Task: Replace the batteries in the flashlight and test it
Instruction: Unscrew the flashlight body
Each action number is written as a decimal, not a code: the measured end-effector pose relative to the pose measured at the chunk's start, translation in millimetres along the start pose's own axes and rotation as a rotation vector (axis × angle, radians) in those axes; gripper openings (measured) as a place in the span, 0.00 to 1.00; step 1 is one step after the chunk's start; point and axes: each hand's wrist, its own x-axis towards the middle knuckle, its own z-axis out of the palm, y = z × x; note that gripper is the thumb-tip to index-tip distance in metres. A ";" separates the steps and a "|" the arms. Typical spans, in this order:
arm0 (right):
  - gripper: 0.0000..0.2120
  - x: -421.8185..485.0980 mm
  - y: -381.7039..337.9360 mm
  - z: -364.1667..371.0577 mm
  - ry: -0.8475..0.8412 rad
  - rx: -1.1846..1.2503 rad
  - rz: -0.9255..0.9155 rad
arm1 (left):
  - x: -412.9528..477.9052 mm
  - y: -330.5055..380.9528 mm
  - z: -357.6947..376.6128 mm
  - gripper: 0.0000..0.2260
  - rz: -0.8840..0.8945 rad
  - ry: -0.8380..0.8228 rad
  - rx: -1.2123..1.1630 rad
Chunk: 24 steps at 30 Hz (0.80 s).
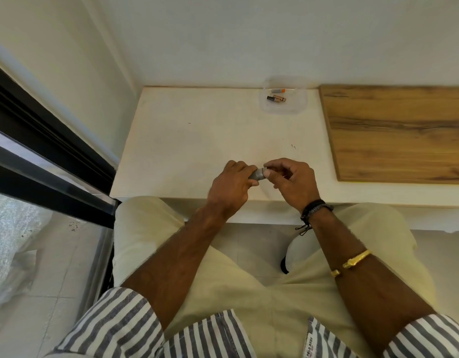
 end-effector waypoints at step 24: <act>0.13 0.4 -6.0 -4.2 -0.088 0.107 -0.004 | 0.6 -0.7 3.3 0.13 0.001 -0.003 0.009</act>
